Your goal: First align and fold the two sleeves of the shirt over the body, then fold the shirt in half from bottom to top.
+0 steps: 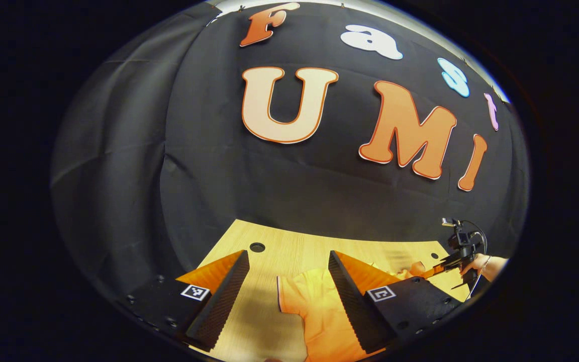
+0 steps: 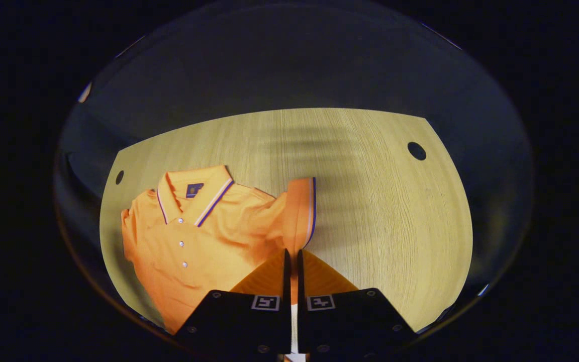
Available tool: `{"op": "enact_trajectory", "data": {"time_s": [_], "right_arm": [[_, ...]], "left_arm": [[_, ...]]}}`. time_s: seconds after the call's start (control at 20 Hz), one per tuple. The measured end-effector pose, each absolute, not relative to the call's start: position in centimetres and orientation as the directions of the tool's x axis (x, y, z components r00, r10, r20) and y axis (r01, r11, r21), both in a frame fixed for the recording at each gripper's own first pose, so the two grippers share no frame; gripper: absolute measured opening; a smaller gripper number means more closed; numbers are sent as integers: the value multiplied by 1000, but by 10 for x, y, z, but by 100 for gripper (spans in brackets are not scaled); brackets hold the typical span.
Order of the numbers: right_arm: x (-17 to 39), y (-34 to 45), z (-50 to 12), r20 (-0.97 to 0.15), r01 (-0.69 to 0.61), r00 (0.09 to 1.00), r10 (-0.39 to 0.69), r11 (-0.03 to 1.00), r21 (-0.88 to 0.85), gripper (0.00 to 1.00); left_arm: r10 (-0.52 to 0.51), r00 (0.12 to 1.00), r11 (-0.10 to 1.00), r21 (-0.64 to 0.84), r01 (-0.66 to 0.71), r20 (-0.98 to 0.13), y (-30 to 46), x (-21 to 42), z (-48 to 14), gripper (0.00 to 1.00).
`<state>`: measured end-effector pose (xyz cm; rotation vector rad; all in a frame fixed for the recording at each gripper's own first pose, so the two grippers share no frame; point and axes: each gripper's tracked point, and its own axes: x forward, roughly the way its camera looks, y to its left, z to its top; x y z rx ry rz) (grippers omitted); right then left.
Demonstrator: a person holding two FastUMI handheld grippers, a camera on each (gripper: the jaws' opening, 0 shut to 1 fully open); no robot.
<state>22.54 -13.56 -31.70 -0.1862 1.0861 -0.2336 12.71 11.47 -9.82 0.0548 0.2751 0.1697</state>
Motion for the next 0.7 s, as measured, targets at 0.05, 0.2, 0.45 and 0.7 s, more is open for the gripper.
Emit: {"op": "enact_trajectory", "data": {"time_s": [0.05,0.2,0.45,0.7], "right_arm": [[225,-124,-312,-848,83,455,-273,961,-264,6],[225,-87,-305,-842,38,481,-244,965,-258,5],[219,-32,-309,-847,-39,486,-216,963,-268,6],[215,7,-327,-856,-63,474,-207,962,-267,5]], "left_arm": [[174,950,984,79,-158,-260,118,126,-95,98],[176,954,984,76,-163,-244,133,117,-88,98],[184,952,983,59,-175,-245,157,103,-87,98],[201,947,980,58,-193,-249,184,89,-86,98]]}}
